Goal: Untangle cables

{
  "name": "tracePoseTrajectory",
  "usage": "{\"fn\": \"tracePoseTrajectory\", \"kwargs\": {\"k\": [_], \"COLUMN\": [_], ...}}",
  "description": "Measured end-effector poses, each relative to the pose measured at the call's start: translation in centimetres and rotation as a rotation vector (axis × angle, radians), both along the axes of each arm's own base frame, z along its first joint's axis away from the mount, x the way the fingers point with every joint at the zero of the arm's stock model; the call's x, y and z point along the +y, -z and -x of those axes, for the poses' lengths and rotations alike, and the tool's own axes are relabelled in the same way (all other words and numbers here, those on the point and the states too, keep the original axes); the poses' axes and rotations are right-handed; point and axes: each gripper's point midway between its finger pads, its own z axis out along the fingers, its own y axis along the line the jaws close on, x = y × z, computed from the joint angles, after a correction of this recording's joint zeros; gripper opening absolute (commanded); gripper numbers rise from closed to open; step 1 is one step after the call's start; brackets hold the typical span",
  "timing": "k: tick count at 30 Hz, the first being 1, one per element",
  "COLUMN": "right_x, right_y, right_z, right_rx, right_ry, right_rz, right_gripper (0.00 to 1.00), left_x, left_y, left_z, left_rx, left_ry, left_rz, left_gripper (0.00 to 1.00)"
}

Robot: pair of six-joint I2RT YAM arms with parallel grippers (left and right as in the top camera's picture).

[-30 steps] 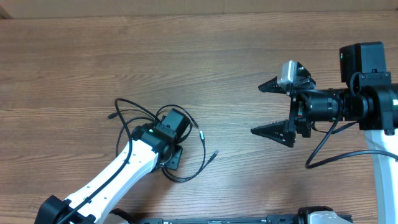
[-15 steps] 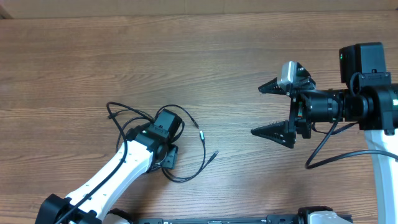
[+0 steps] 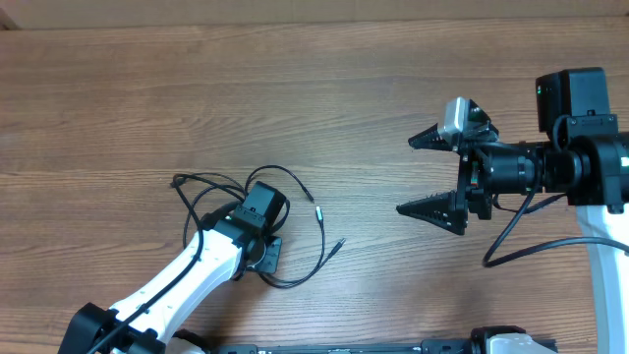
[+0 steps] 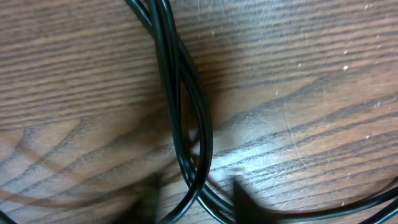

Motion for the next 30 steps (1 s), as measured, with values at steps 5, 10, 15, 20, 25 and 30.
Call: {"fn": "tracePoseTrajectory", "kwargs": {"k": [5,10,15,20,25,30], "right_x": [0.0,0.0,0.0,0.0,0.0,0.0], "right_y": [0.0,0.0,0.0,-0.1,-0.2,-0.2], "right_z": [0.0,0.1,0.1,-0.3,-0.5,-0.5], "right_rx": [0.001,0.004,0.003,-0.022,-0.035,-0.033], "right_ry": [0.000,0.000,0.000,0.000,-0.001,0.000], "right_rz": [0.000,0.000,0.000,-0.002,-0.003,-0.003], "right_gripper": [1.00,1.00,1.00,1.00,1.00,1.00], "left_x": [-0.3,0.0,0.1,0.3,-0.7,-3.4], "left_y": [0.2,1.0,1.2,0.8,-3.3,-11.1], "left_z": [-0.3,0.6,0.8,1.7,0.5,-4.4], "left_rx": [-0.013,0.007,0.011,0.060,0.090,-0.065], "left_ry": [0.009,0.008,0.012,0.014,0.044,0.118], "left_rz": [0.018,0.012,0.011,0.000,0.007,0.080], "left_gripper": [0.64,0.04,0.04,0.04,0.04,0.04]}}
